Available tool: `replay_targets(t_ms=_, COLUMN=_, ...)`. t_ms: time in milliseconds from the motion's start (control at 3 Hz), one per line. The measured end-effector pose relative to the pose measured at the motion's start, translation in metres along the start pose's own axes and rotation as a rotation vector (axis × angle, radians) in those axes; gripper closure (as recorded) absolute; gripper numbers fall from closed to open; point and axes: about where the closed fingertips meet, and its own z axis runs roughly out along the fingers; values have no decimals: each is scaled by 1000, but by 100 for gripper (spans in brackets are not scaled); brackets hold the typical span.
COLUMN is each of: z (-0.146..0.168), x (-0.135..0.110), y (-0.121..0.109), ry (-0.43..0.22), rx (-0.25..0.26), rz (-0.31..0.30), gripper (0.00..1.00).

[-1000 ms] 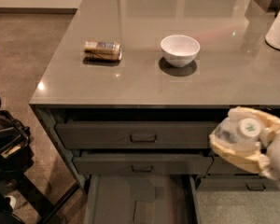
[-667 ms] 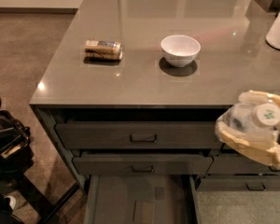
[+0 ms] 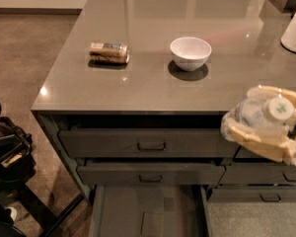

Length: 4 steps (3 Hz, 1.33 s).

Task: Pick blue plastic bottle from bottom drawer and place on counter

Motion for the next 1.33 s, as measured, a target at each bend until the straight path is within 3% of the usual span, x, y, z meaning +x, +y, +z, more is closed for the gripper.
replay_targets(t_ms=667, z=54, x=-23, y=-66, ry=-223, rx=-106, rz=13, gripper=100)
replay_targets(t_ms=1000, z=99, x=-33, y=-85, ry=-330, rx=-197, rz=36, gripper=100)
replay_targets(t_ms=1333, z=161, x=-35, y=-73, ry=-422, rx=-321, rz=96, gripper=100)
